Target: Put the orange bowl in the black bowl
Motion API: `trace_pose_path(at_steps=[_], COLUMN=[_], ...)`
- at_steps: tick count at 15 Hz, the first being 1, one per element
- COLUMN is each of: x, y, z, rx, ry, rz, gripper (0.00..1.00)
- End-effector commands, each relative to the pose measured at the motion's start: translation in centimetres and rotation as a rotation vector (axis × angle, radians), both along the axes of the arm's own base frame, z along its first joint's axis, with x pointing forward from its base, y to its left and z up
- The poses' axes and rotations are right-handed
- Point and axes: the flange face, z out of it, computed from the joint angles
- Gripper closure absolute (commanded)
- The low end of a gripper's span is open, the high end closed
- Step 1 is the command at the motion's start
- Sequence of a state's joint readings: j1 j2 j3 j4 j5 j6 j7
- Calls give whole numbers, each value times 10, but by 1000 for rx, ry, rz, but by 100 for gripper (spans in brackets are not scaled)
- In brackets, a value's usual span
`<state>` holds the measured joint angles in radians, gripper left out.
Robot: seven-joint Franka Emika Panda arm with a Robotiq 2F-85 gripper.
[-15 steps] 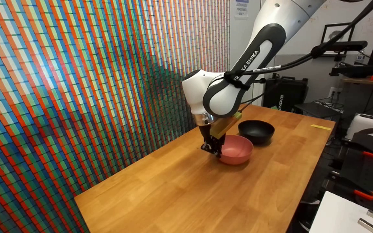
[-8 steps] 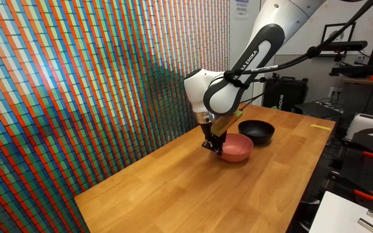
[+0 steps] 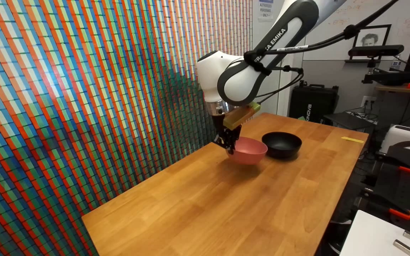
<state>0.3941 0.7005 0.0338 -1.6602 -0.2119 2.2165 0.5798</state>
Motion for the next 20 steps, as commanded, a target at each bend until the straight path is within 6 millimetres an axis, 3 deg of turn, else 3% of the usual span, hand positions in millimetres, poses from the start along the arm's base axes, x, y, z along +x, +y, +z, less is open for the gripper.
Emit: trace_pose_path(at_steps=[1,5,11,15,20], x=[3,4,5,1,-11], y=[2,-9,-51,-86,-120], z=[43,73,102,110,105], rx=[-1,-11,-52,-82,-103], ry=[-22,-41,-49,-42,-18], rz=[-7,-23,-83,-130,-187], gripper=[90,90,90,90,90])
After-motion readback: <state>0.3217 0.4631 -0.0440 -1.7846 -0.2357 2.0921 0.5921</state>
